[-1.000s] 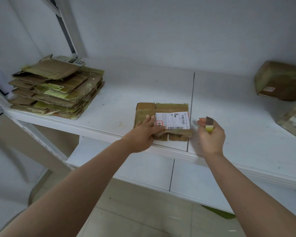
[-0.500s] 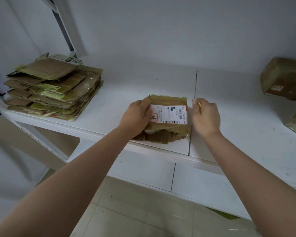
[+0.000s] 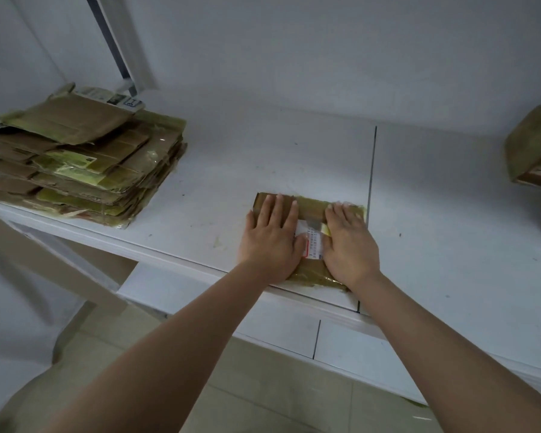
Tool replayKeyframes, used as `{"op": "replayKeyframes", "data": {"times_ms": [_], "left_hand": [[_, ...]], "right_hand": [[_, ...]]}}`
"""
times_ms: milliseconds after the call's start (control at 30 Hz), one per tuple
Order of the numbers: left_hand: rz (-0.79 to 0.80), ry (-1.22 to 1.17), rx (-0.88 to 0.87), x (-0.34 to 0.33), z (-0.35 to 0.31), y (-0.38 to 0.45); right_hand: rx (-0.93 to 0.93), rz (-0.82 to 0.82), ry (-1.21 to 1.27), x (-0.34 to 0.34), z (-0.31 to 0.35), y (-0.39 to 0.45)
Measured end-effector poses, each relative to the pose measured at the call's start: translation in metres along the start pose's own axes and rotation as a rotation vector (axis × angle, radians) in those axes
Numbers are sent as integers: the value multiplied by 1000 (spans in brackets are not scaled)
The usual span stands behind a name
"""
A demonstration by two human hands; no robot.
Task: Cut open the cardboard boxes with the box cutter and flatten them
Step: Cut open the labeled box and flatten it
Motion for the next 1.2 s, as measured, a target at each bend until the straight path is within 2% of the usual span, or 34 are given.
{"op": "replayKeyframes", "data": {"times_ms": [167, 300, 367, 467, 567, 700, 833, 967, 1067, 1133, 1200], "left_hand": [[-62, -11, 25, 6, 0, 0], [-152, -82, 80, 18, 4, -8], [-101, -73, 82, 13, 4, -8], [-2, -41, 49, 2, 3, -4], [21, -30, 26, -1, 3, -3], [-131, -42, 54, 14, 2, -6], [-191, -128, 97, 21, 6, -12], [-124, -323, 99, 21, 16, -6], [-87, -543, 110, 25, 22, -3], [-188, -685, 126, 39, 26, -9], [-359, -737, 161, 59, 33, -20]], "right_hand": [[1, -3, 19, 0, 2, 1], [28, -141, 56, 19, 7, -7], [72, -123, 5, 17, 11, -10], [40, 1, -16, 4, 7, -9], [43, 15, -51, 0, 6, -8], [22, -47, -17, 3, 6, -8], [-14, -137, 171, 13, 3, -12], [-223, -29, 604, 24, -18, -12], [-191, -127, 584, 49, -24, -9], [-145, -210, 558, 62, -24, -13], [-118, -213, 532, 58, -25, -18]]}}
Point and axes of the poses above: each hand's wrist, its own y-axis towards the middle knuckle, its own x-axis out of the back of the hand, z = x × y, the point moved 9 cm from there along y, towards the middle knuckle, and after that the axes turned 11 degrees about -z, right-handed, at the moved point
